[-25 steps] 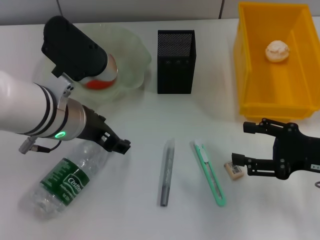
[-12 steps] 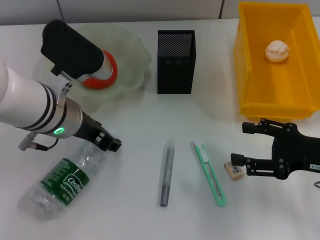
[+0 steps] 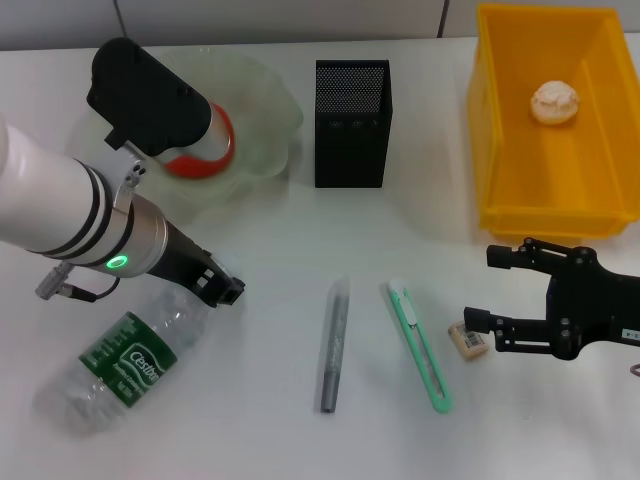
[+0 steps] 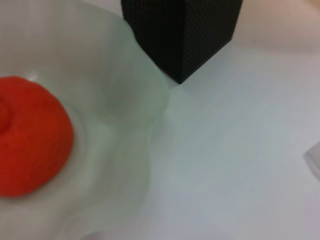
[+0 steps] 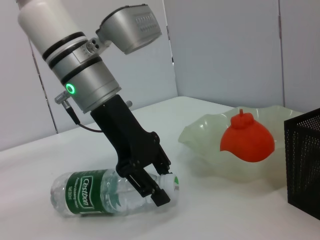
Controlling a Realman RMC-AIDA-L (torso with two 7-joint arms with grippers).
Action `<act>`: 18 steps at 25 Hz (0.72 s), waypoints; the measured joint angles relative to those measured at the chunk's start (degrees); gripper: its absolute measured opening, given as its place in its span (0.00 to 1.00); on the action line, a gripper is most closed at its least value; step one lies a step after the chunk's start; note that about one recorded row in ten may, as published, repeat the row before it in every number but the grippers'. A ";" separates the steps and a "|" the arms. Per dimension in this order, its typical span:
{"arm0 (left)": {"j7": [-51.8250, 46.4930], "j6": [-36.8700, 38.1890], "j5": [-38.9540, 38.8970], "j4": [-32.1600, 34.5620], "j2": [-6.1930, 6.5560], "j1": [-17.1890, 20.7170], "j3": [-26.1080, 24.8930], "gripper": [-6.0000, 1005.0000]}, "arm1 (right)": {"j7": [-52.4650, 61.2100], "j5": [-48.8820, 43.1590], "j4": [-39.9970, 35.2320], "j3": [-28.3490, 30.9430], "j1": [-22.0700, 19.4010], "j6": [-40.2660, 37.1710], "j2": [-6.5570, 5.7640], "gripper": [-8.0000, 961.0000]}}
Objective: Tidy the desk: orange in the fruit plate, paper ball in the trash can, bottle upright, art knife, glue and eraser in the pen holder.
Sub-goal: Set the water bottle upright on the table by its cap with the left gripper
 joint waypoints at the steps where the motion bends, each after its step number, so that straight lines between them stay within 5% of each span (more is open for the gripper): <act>1: 0.00 0.00 0.00 0.00 0.00 0.00 0.00 0.45 | 0.00 0.00 0.00 0.00 0.00 0.00 0.00 0.88; 9: 12.23 0.19 -11.20 6.98 0.27 7.37 -9.88 0.45 | 1.03 0.00 -0.06 0.08 -0.08 0.08 -0.01 0.88; 18: 43.83 -2.17 -38.78 7.39 0.31 20.02 -22.75 0.45 | 1.49 0.01 -0.36 0.09 0.21 0.07 0.00 0.88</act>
